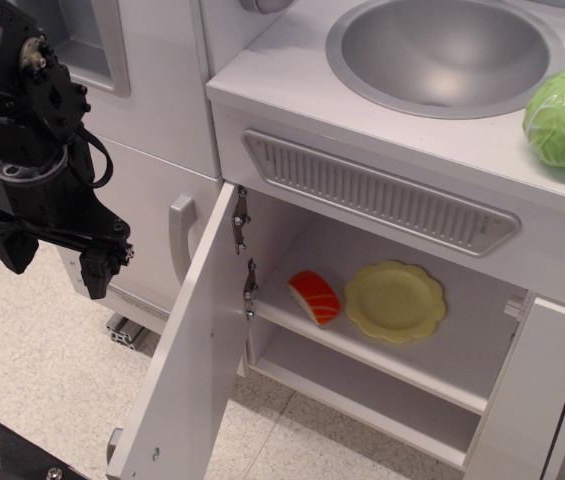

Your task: Close cabinet

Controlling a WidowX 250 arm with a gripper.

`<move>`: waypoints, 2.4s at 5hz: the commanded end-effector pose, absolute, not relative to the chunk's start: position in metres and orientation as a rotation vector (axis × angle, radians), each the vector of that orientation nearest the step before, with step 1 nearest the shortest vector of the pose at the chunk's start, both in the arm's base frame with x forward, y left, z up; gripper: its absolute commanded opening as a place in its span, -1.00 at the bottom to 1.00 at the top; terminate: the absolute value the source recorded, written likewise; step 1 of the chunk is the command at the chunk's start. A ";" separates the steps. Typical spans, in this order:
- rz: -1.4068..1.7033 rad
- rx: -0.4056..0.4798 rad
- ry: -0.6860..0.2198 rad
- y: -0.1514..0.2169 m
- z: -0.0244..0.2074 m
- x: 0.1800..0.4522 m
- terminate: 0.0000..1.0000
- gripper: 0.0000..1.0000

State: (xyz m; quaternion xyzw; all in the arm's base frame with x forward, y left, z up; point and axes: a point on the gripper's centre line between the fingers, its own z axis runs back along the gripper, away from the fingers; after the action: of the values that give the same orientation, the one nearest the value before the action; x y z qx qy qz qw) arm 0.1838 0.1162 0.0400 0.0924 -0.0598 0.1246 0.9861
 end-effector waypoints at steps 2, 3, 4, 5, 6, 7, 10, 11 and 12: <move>0.237 0.181 -0.095 0.101 0.012 0.170 -1.00 1.00; 0.253 0.184 -0.084 0.082 -0.010 0.170 -1.00 1.00; 0.270 0.164 -0.070 0.060 -0.028 0.174 -1.00 1.00; 0.257 0.127 -0.061 0.031 -0.037 0.178 -1.00 1.00; 0.259 0.089 -0.080 -0.002 -0.039 0.192 -1.00 1.00; 0.266 0.068 -0.084 -0.026 -0.044 0.211 -1.00 1.00; 0.297 0.045 -0.152 -0.057 -0.065 0.248 -1.00 1.00; 0.343 0.014 -0.211 -0.059 -0.059 0.264 -1.00 1.00; 0.396 0.005 -0.264 -0.059 -0.053 0.284 -1.00 1.00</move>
State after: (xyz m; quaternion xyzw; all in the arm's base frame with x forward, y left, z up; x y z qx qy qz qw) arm 0.2754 -0.0575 -0.0622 0.0079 -0.1163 0.1980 0.9732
